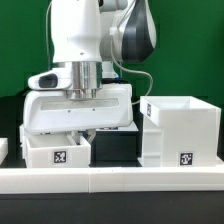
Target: Assemble drawer
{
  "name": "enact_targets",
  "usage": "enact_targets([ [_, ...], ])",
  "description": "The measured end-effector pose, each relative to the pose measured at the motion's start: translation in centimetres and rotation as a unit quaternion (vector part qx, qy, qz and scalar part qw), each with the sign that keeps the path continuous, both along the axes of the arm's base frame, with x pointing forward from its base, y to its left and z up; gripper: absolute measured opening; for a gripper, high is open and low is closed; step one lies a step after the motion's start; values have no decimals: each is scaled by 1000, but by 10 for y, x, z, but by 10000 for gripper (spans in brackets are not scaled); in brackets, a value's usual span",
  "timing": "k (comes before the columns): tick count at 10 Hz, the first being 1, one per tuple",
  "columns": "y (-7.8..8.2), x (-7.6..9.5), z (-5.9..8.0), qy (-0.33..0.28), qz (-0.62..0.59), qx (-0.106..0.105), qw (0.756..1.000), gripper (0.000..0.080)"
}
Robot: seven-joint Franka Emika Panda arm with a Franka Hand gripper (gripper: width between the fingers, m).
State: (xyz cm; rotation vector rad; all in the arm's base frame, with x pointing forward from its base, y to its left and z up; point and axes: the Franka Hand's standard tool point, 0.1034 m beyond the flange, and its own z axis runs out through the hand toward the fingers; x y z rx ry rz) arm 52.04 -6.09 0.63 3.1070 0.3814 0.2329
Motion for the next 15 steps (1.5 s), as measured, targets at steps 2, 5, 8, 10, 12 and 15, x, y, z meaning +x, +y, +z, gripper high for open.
enact_targets([
  [2, 9, -10, 6, 4, 51, -7, 999, 41],
  [5, 7, -17, 14, 27, 129, -5, 991, 41],
  [8, 7, -18, 13, 28, 134, -6, 991, 41],
  [10, 10, -17, 13, 29, 206, -17, 978, 41],
  [12, 12, -16, 13, 29, 298, -32, 954, 41],
  [15, 8, -17, 12, 30, 375, -44, 925, 41],
])
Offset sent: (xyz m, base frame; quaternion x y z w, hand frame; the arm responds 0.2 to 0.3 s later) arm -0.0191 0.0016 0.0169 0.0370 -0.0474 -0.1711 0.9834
